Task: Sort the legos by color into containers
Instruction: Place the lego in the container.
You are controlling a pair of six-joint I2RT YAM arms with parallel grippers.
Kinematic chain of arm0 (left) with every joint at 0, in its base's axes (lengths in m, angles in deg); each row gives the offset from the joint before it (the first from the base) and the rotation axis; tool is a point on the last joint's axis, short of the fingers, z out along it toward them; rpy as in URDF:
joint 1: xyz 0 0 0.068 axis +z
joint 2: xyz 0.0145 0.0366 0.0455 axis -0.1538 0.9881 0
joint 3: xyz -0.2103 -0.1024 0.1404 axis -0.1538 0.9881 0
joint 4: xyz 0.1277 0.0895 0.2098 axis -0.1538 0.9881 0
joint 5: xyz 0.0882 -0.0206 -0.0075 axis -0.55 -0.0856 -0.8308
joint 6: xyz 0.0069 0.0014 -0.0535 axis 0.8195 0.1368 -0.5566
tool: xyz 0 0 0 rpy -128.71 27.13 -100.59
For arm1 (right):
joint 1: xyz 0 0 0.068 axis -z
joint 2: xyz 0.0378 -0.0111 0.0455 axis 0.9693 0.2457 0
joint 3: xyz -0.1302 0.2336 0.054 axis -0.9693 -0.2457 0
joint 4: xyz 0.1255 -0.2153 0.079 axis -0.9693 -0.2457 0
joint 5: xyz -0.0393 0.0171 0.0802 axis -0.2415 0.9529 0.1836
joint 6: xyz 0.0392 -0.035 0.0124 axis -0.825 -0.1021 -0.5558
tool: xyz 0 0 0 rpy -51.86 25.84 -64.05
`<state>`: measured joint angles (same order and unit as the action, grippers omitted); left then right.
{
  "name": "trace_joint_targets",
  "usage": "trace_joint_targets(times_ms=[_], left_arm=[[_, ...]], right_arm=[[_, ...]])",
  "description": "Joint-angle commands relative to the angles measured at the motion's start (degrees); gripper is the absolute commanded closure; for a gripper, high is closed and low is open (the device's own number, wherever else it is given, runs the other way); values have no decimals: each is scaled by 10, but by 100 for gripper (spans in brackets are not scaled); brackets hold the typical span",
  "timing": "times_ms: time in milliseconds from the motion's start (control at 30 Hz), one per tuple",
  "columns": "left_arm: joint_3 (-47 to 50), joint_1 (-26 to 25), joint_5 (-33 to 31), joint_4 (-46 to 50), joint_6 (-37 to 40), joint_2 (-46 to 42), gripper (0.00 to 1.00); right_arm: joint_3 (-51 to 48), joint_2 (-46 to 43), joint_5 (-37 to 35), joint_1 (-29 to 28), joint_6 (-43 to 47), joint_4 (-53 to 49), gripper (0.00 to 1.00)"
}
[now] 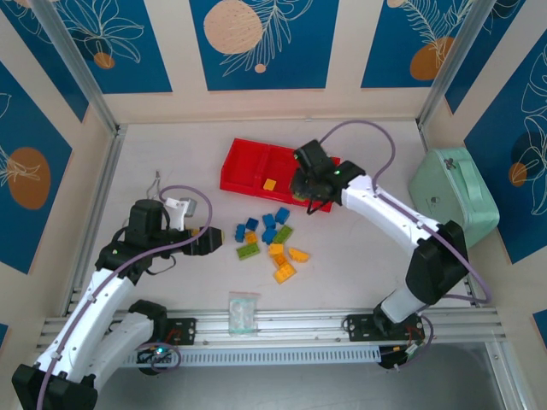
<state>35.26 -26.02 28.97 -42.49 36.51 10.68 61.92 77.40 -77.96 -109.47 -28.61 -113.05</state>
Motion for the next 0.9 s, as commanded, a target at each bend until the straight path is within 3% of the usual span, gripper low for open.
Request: trace_joint_targets(times_ms=[0,267,433,867], left_arm=[[3,-7,0,-1,9,-8,1],[2,-8,-7,1,9,-10,1],[3,-9,-8,2,10,-9,1],[4,-8,-2,-3,11,-7,1]], right_arm=[[26,34,39,48,106,5,86],[112,163,91,100,211,15,86],[136,217,110,124,222,16,85],[108,223,110,124,214,51,60]])
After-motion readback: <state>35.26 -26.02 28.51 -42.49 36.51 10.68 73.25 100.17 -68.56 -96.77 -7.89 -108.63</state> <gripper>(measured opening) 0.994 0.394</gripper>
